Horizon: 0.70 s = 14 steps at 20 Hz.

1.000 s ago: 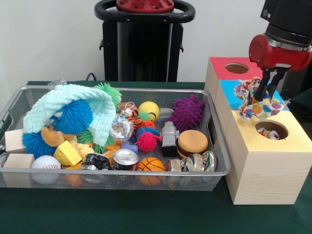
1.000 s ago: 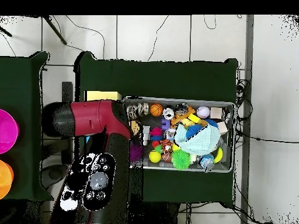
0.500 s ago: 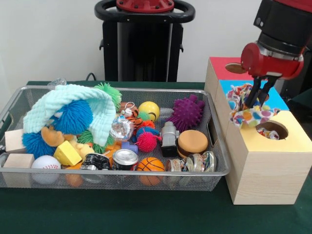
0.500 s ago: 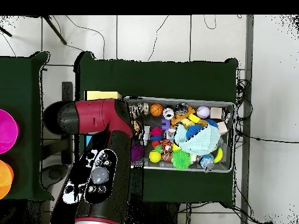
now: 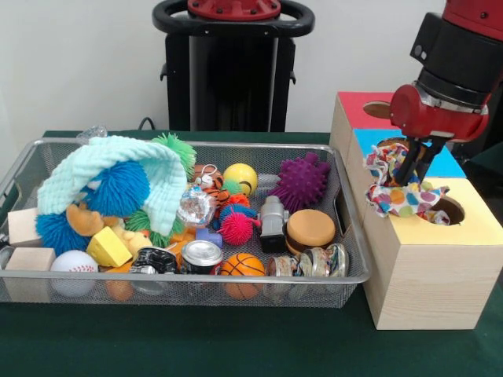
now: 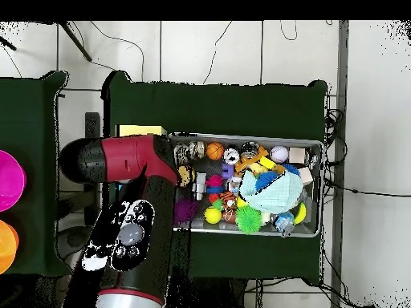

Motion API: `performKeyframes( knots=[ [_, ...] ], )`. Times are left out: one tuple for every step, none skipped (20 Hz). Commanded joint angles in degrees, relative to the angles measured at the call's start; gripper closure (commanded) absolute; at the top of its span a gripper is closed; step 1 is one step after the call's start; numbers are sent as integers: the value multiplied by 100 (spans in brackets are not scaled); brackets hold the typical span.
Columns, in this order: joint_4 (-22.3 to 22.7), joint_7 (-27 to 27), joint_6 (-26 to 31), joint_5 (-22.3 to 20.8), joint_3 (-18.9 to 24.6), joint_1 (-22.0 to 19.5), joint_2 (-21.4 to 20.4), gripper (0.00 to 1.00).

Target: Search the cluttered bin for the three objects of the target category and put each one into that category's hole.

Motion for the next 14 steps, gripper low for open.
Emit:
performKeyframes(
  knots=[
    [-53,1793,256,315,197,84,376,100],
    [-118,1842,298,346,178,113,411,100],
    [-172,1891,355,396,170,137,432,100],
    [-230,1929,479,441,142,170,423,100],
    [-288,1966,603,486,113,202,414,100],
    [-344,1969,752,540,103,224,380,100],
    [-360,1957,857,586,106,230,328,100],
    [-365,1945,892,626,94,247,305,100],
    [-366,1929,879,643,92,246,308,100],
    [-366,1912,867,661,91,246,311,100],
    [-355,1894,796,680,110,230,337,100],
    [-354,1897,744,695,125,229,361,100],
    [-367,1920,694,709,135,231,400,100],
    [-369,1951,641,715,135,241,436,100]
  ],
)
